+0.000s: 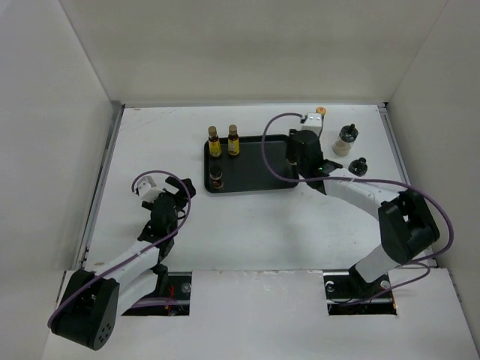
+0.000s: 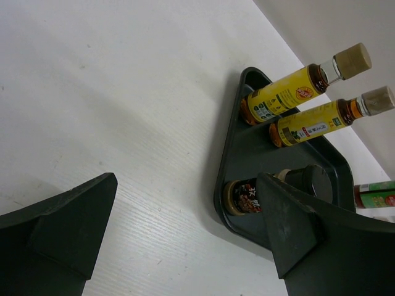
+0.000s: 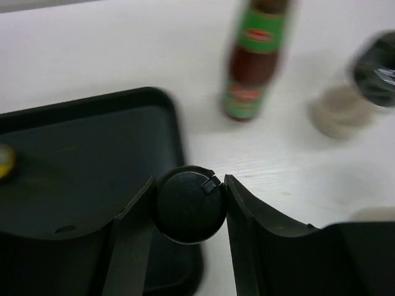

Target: Organize the condiment bottles

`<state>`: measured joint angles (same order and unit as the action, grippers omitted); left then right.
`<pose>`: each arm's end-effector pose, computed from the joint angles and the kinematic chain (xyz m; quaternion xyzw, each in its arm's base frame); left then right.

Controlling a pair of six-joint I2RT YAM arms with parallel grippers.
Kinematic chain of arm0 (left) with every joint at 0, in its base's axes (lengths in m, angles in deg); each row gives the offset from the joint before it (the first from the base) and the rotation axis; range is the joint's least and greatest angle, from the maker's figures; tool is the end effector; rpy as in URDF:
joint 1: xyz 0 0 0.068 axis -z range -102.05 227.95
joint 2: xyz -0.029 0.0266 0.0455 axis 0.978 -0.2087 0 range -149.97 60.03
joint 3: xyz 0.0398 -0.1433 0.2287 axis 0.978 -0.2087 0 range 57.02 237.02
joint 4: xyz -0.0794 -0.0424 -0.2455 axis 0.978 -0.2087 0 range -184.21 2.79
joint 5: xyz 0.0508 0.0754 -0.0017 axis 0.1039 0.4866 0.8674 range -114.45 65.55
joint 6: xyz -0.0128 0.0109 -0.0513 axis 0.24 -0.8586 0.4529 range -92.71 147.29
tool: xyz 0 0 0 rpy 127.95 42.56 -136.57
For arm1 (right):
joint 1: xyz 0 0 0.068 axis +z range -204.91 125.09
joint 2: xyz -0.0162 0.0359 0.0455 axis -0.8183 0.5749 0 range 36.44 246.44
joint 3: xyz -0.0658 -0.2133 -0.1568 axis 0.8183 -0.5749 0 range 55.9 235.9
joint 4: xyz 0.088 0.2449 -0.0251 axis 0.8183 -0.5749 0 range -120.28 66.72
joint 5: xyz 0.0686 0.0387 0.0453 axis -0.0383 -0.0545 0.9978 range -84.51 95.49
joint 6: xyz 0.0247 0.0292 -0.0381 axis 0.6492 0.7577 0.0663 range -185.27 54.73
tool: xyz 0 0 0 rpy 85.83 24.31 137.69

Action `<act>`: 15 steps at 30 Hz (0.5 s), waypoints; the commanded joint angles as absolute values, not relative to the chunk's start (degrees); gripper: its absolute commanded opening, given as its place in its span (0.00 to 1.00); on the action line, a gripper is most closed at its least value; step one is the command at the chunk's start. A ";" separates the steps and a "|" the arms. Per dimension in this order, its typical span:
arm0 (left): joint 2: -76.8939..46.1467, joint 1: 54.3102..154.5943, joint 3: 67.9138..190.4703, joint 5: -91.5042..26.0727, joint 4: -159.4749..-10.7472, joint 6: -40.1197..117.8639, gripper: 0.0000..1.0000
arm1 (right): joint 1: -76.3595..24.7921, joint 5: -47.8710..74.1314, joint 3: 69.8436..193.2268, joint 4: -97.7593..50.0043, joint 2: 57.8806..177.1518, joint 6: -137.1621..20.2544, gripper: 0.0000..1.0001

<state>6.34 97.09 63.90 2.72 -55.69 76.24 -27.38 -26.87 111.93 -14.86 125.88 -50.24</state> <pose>0.1726 -0.0427 0.1607 -0.3364 0.7100 -0.1754 0.5932 0.3185 0.1445 0.2486 0.0607 0.8214 -0.0317 0.5662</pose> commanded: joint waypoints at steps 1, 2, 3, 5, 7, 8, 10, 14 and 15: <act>6.60 96.63 64.05 2.44 -52.85 76.60 1.00 | -20.17 -23.61 119.42 -10.10 126.86 -51.65 0.38; 6.86 96.63 64.05 2.61 -52.85 76.60 1.00 | -18.24 -22.91 121.62 -10.19 128.35 -51.56 0.38; 7.12 96.63 63.97 2.96 -52.85 76.60 1.00 | -16.39 -22.20 123.91 -10.36 129.94 -51.64 0.39; 7.21 96.45 63.97 3.06 -53.02 76.60 1.00 | -13.57 -20.88 128.83 -11.32 133.27 -51.73 0.39; 7.91 96.10 63.79 2.70 -53.29 76.60 1.00 | -11.64 -19.39 133.83 -12.29 137.14 -52.26 0.39; 8.26 96.10 63.62 2.79 -53.29 76.60 1.00 | -10.67 -18.69 136.21 -12.90 138.99 -52.43 0.39; 8.27 96.10 63.53 3.14 -52.94 76.60 1.00 | -9.00 -17.72 141.04 -14.75 142.41 -52.87 0.39; 7.82 96.01 63.79 2.53 -53.20 76.60 1.00 | -6.97 -16.49 147.91 -17.13 148.13 -53.67 0.39; 8.09 96.01 63.62 2.79 -53.11 76.60 1.00 | -6.62 -16.31 148.88 -17.30 149.10 -53.75 0.39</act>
